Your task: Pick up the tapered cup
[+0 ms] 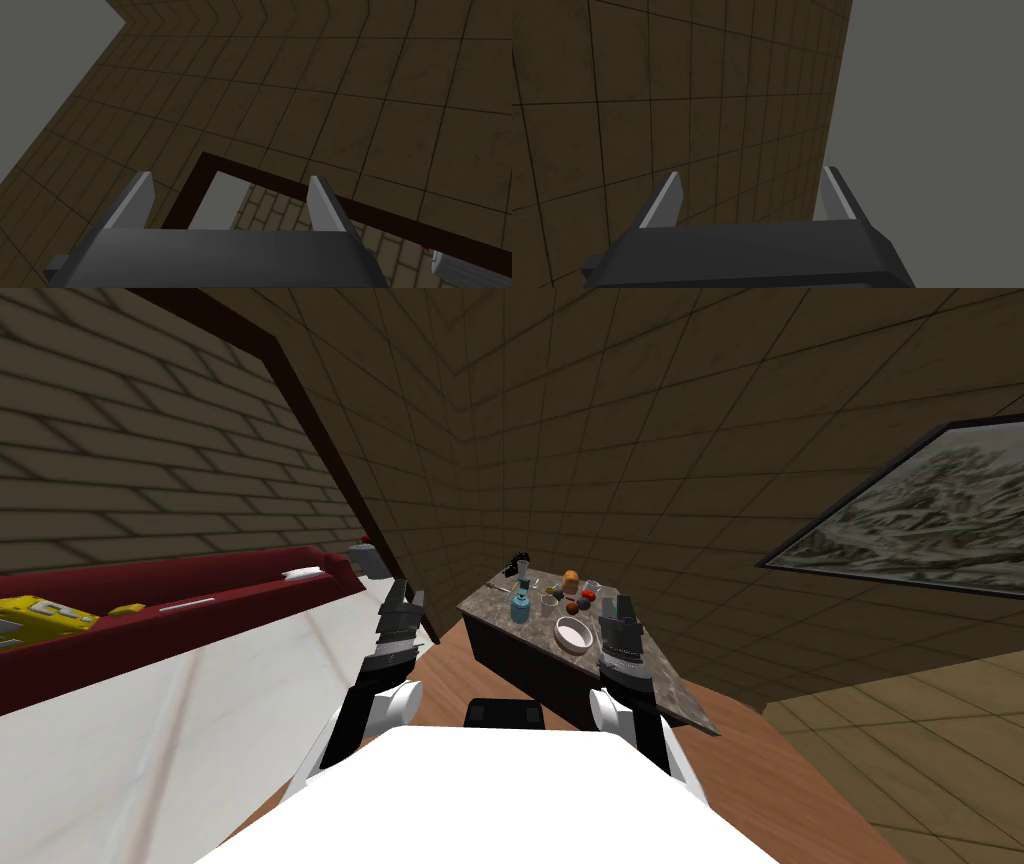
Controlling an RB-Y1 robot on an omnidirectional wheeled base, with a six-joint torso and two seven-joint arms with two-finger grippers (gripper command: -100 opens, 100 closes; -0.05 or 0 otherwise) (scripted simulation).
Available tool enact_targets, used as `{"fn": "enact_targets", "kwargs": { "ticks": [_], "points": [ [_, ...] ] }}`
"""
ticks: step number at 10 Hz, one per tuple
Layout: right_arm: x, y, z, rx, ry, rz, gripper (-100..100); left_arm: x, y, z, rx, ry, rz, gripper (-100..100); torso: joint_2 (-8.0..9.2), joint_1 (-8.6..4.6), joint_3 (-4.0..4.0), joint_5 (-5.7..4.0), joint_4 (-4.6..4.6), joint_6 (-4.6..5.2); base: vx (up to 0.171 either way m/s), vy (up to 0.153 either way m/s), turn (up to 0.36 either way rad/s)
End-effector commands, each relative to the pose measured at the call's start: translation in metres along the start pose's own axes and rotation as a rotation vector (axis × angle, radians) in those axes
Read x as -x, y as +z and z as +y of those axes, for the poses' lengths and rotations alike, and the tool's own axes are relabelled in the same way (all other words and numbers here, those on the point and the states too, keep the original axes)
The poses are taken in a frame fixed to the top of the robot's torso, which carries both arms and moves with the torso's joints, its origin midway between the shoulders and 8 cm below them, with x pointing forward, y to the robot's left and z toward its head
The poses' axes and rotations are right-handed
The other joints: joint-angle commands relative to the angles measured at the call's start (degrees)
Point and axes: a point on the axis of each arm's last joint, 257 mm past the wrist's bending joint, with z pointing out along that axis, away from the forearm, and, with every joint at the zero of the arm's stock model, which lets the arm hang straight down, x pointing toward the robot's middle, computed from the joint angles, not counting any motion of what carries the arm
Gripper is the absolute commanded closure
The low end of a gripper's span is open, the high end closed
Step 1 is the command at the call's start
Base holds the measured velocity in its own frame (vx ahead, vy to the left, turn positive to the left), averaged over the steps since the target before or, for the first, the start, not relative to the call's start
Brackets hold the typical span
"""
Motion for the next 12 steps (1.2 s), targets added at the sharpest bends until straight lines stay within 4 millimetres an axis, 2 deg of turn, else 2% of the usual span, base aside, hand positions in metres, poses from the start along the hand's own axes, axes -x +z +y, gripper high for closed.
{"fn": "enact_targets", "kwargs": {
  "ticks": [1,12],
  "points": [
    [-0.004,-0.001,-0.001,0.005,-0.014,0.039,-100,0.0,0.0,0.0,0.0,0.0,0.0,0,0.0,0.0,0.0,0.0,0.0,0.0,-0.002,0.007,0.021],
    [-0.027,-0.023,-0.034,0.002,-0.153,0.356,-100,0.0,0.0,0.0,0.0,0.0,0.0,0,-0.04,0.05,-0.02,0.01,-0.01,-0.01,0.006,0.015,0.042]
  ]
}}
